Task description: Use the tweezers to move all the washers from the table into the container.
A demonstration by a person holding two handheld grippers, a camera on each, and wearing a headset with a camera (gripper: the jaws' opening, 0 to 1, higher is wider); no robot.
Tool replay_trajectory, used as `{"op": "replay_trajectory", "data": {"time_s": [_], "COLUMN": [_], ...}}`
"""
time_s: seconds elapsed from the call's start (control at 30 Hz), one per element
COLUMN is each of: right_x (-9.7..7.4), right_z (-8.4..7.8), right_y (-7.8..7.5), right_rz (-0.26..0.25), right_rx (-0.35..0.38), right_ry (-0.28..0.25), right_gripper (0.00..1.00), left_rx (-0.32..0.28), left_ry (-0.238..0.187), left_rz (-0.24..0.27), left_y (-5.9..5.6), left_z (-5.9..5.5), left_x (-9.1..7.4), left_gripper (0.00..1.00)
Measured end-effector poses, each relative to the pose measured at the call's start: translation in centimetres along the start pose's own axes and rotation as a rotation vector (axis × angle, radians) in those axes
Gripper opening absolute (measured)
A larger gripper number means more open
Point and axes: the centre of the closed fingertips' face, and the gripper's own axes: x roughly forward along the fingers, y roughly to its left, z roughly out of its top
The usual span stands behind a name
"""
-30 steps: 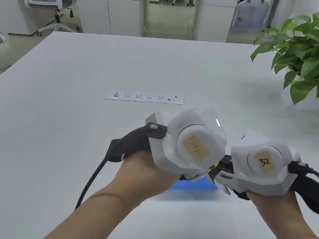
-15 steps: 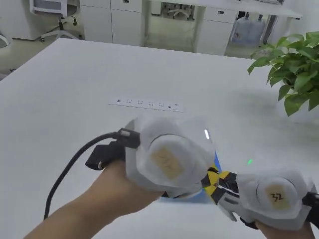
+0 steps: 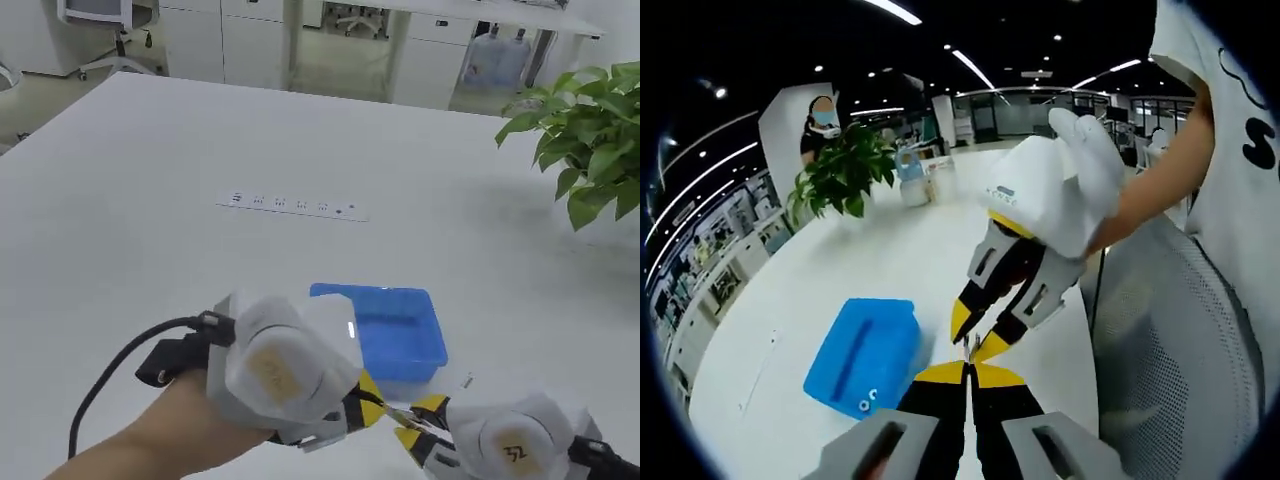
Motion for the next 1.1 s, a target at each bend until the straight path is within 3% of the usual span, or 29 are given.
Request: {"op": "replay_trajectory", "data": {"time_s": [0.07, 0.2, 0.3, 0.43, 0.53, 0.8, 0.87, 0.97, 1.1], "right_x": [0.4, 1.1, 1.1, 0.1, -0.8, -2.9, -3.2, -3.5, -4.1], "right_z": [-0.3, -1.6, -1.8, -1.6, -2.0, -2.5, -2.4, -2.2, -2.2], "right_y": [0.7, 1.5, 1.8, 2.4, 3.1, 4.6, 4.7, 4.7, 4.2], "right_rz": [0.033, 0.047, 0.045, 0.057, 0.067, 0.059, 0.049, 0.046, 0.024], "right_rx": [0.025, 0.017, 0.026, 0.128, 0.209, 0.315, 0.318, 0.324, 0.337], "right_ry": [-0.003, 0.048, 0.050, 0.019, 0.022, 0.005, -0.002, -0.013, -0.024], "right_gripper": [0.12, 0.12, 0.13, 0.15, 0.19, 0.39, 0.42, 0.46, 0.52], "left_rx": [0.002, 0.002, -0.005, -0.002, 0.015, 0.020, 0.034, 0.043, -0.003], "left_ry": [0.027, 0.051, 0.077, 0.145, 0.223, 0.282, 0.269, 0.283, 0.293], "left_rz": [0.000, -0.020, -0.039, -0.068, -0.079, -0.093, -0.091, -0.090, -0.060], "left_y": [-0.2, -0.5, -0.6, -0.4, -0.3, -0.7, -0.6, -0.8, -0.8], "left_z": [-1.1, -2.7, -3.9, -6.3, -8.6, -10.2, -10.0, -10.0, -10.1], "left_x": [0.5, 1.5, 2.0, 2.8, 3.7, 5.2, 5.4, 5.4, 5.4], "left_gripper": [0.00, 0.00, 0.00, 0.00, 0.00, 0.00, 0.00, 0.00, 0.00]}}
